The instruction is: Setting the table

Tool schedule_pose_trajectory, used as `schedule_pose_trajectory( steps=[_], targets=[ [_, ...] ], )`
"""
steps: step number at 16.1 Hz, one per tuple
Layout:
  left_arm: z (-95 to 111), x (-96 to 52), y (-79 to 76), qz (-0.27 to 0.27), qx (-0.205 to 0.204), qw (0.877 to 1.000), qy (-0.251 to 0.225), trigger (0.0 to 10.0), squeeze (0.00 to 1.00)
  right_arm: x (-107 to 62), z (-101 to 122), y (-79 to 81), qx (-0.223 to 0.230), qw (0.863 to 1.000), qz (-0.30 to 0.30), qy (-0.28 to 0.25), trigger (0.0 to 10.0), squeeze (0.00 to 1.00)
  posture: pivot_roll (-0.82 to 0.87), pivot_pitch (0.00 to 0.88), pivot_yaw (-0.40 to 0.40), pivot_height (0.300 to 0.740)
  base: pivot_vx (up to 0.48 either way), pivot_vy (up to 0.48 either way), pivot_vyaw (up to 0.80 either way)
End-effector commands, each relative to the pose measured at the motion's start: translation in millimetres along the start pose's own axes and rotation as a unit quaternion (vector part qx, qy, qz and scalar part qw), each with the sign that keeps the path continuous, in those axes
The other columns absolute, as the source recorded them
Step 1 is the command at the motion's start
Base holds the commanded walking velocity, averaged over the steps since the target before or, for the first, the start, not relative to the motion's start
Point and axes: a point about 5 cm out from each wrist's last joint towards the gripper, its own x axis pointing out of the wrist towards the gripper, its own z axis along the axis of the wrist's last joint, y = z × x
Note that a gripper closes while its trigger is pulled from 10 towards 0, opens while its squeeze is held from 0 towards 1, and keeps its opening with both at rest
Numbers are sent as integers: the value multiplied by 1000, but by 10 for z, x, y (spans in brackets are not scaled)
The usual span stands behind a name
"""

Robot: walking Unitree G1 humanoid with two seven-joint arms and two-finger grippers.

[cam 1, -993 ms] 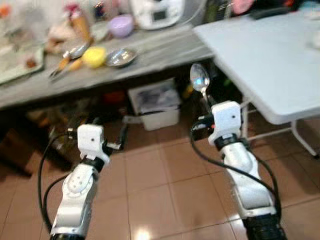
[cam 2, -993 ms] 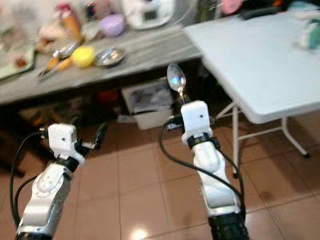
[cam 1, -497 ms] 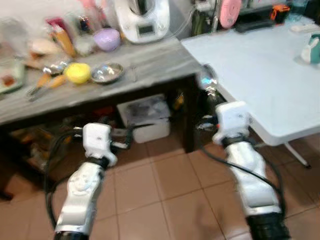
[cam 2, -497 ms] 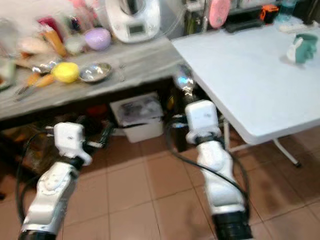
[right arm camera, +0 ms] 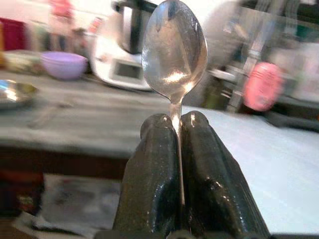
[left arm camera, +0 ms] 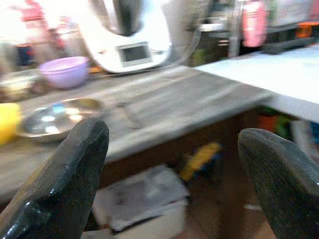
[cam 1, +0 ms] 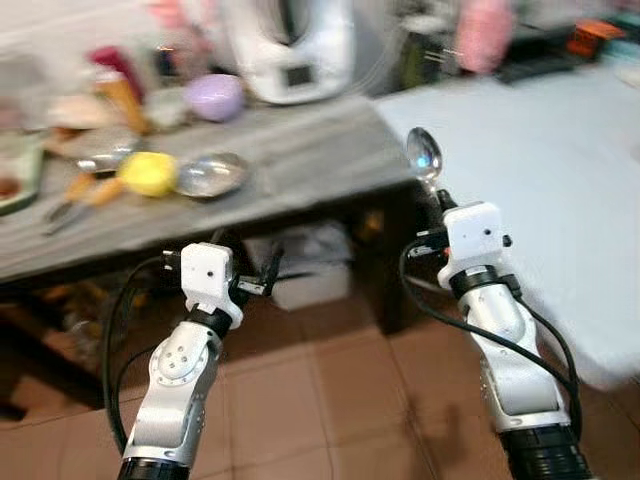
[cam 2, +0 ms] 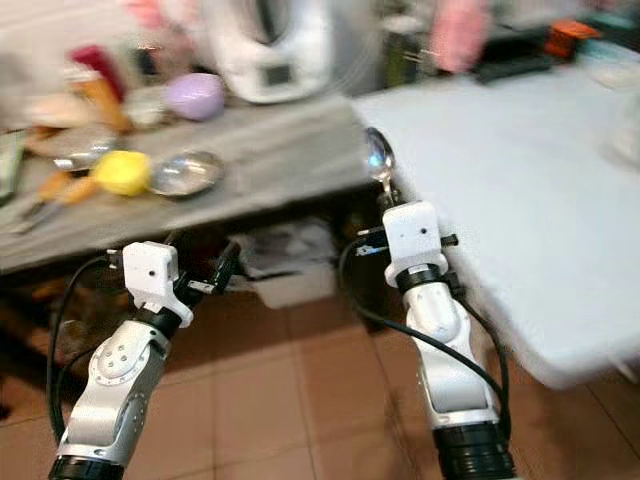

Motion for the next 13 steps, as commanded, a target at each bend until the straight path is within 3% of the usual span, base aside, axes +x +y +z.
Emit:
schedule_pose_trajectory(
  steps=[1,9,13],
  targets=[
    [10,-27,99,11,12,1000,3,10000,0,31,92,80,3,1000,11,-20,10000,0,-166,77,130,740,465,0,0],
    [-7,-23,94,8,16,1000,9,10000,0,23,79,91,1,1000,11,-19,10000,0,-166,74,134,740,427,0,0],
    [-15,-19,86,8,17,1000,12,10000,0,29,80,84,0,1000,10,-20,10000,0,-166,74,134,740,418,0,616]
  ],
)
